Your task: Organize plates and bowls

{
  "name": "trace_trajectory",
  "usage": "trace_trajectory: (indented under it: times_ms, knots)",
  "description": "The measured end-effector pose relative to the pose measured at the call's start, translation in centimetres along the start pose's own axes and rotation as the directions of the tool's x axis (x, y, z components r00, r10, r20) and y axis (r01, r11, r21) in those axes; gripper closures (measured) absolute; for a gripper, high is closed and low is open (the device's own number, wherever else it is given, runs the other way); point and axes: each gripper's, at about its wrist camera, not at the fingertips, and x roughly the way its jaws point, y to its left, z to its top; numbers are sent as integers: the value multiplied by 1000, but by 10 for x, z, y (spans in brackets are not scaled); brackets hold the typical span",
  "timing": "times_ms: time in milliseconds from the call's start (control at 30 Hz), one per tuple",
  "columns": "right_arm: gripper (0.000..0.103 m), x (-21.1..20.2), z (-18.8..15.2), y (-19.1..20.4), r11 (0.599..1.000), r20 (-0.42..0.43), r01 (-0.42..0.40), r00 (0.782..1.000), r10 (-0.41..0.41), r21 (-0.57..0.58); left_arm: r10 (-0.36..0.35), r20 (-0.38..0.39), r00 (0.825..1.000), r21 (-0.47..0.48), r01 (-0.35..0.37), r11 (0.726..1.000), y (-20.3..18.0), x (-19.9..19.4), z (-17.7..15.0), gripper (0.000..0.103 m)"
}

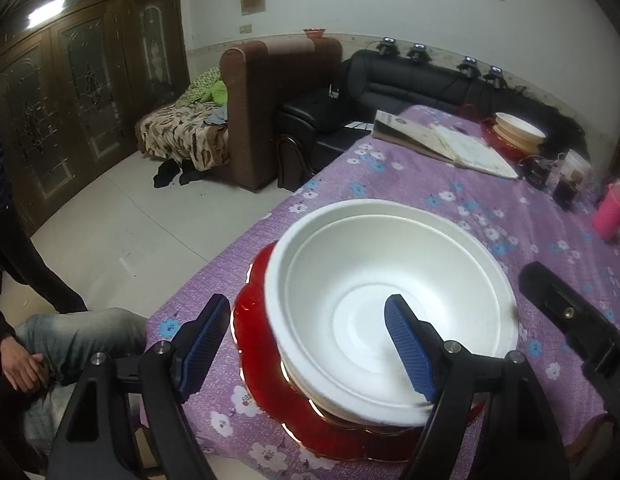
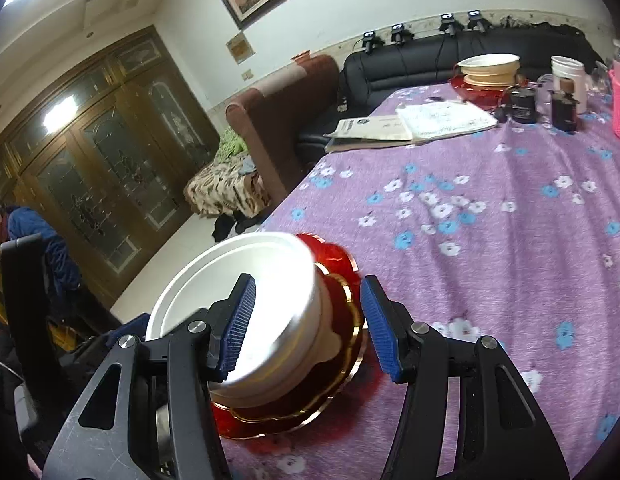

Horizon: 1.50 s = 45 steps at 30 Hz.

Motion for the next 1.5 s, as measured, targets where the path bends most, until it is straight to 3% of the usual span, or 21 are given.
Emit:
trace_trajectory:
  times_ms: [233, 367, 467, 600, 700, 833, 1000, 1267, 1367, 1500]
  knots:
    - [48, -23, 2, -37, 997, 39, 34, 999, -37, 73, 71, 60, 996, -39, -69, 997, 4, -16, 0, 23]
    - [48, -42, 5, -66, 990, 69, 64, 995, -73, 124, 4, 103, 995, 13, -6, 1000, -21, -36, 2, 23]
    - [48, -58, 7, -85, 984, 92, 87, 991, -102, 154, -83, 130, 988, 99, 71, 993, -54, -53, -3, 22]
    - [48, -85, 7, -113, 975, 128, 152, 977, -174, 165, -243, 94, 965, 225, 218, 950, -107, -69, -14, 21]
    - [48, -110, 6, -136, 961, 156, 198, 961, -230, 193, -309, 45, 950, 286, 284, 915, -141, -71, -23, 21]
    - [48, -145, 1, -168, 938, 182, 249, 938, -295, 239, -355, -3, 935, 325, 336, 884, -172, -70, -31, 21]
    - [48, -169, -5, -189, 918, 198, 316, 910, -364, 238, -361, -17, 932, 352, 343, 871, -196, -68, -37, 21]
    - [48, -185, -13, -193, 918, 217, 345, 898, -383, 196, -342, -40, 939, 344, 334, 878, -207, -61, -39, 21]
    - [48, -178, -14, -191, 926, 203, 325, 910, -362, 192, -327, -40, 944, 332, 321, 887, -203, -58, -37, 21]
    - [48, -164, -13, -173, 952, 193, 267, 937, -292, 148, -227, 63, 972, 249, 205, 946, -174, -64, -31, 21]
